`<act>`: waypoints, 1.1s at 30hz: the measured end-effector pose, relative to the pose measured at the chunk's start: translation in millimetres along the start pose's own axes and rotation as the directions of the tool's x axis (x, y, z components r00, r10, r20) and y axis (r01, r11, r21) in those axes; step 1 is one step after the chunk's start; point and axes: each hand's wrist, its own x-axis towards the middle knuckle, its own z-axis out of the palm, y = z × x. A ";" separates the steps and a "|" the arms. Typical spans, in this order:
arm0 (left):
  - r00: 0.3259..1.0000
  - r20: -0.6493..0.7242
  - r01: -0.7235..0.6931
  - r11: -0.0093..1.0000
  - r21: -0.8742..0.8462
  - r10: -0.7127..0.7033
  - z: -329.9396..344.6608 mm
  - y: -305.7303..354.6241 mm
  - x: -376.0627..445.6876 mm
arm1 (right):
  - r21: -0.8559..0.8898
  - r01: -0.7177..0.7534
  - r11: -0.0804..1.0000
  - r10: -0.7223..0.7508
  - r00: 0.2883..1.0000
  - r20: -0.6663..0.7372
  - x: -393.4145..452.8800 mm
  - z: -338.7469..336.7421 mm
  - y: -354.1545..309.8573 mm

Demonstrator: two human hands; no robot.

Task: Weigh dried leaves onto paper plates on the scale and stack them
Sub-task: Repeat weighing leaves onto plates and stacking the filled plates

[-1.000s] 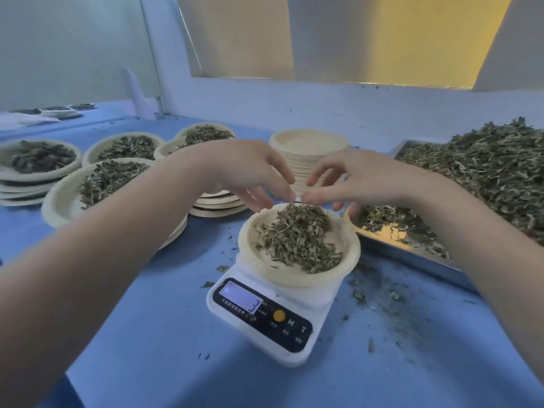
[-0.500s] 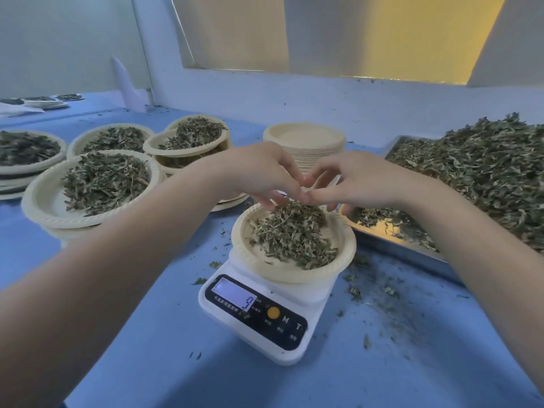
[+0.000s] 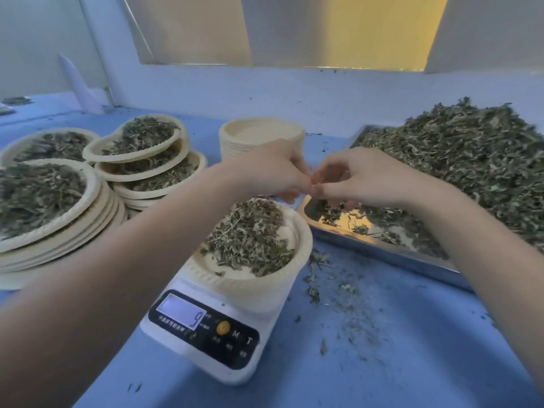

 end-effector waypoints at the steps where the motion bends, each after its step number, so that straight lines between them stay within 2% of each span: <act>1: 1.000 0.011 -0.009 1.000 0.006 0.009 3.4 2.2 3.7 | -0.006 -0.006 1.000 0.006 1.000 -0.005 -2.3 -2.3 3.5; 4: 1.000 -0.002 -0.013 0.997 0.074 0.013 6.2 4.5 9.5 | 0.027 -0.004 1.000 0.004 1.000 -0.017 -8.4 -2.5 7.7; 8: 0.985 -0.174 0.030 0.988 0.153 -0.003 -6.7 -5.4 3.5 | -0.031 0.059 0.998 -0.059 0.998 0.007 -5.8 12.3 -9.3; 12: 0.954 -0.296 0.076 0.995 0.068 -0.053 -24.7 -26.7 -14.5 | -0.061 0.167 0.984 -0.162 0.983 0.087 4.4 36.6 -41.0; 17: 0.915 -0.395 0.060 0.996 -0.073 -0.084 -36.2 -50.3 -33.6 | -0.295 0.281 0.913 -0.244 0.957 0.156 12.8 62.8 -65.1; 19: 0.896 -0.437 0.029 0.991 -0.129 -0.084 -35.5 -57.1 -37.9 | -0.303 0.300 0.905 -0.269 0.953 0.142 13.9 65.5 -68.5; 24: 0.856 -0.507 -0.025 0.971 -0.237 -0.102 -27.7 -67.8 -43.1 | -0.091 0.252 0.964 -0.256 0.966 -0.034 13.3 57.8 -66.8; 28: 0.822 -0.558 -0.068 0.953 -0.294 -0.113 -21.6 -73.5 -42.2 | 0.141 0.239 0.961 -0.214 0.962 -0.169 11.2 50.8 -67.7; 31: 0.809 -0.580 -0.137 0.929 -0.345 -0.096 -16.8 -76.0 -43.5 | 0.321 0.220 0.921 -0.163 0.967 -0.196 7.8 44.9 -67.7; 33: 0.823 -0.562 -0.152 0.922 -0.357 -0.082 -16.3 -78.6 -46.0 | 0.361 0.224 0.905 -0.161 0.967 -0.196 6.8 42.9 -68.0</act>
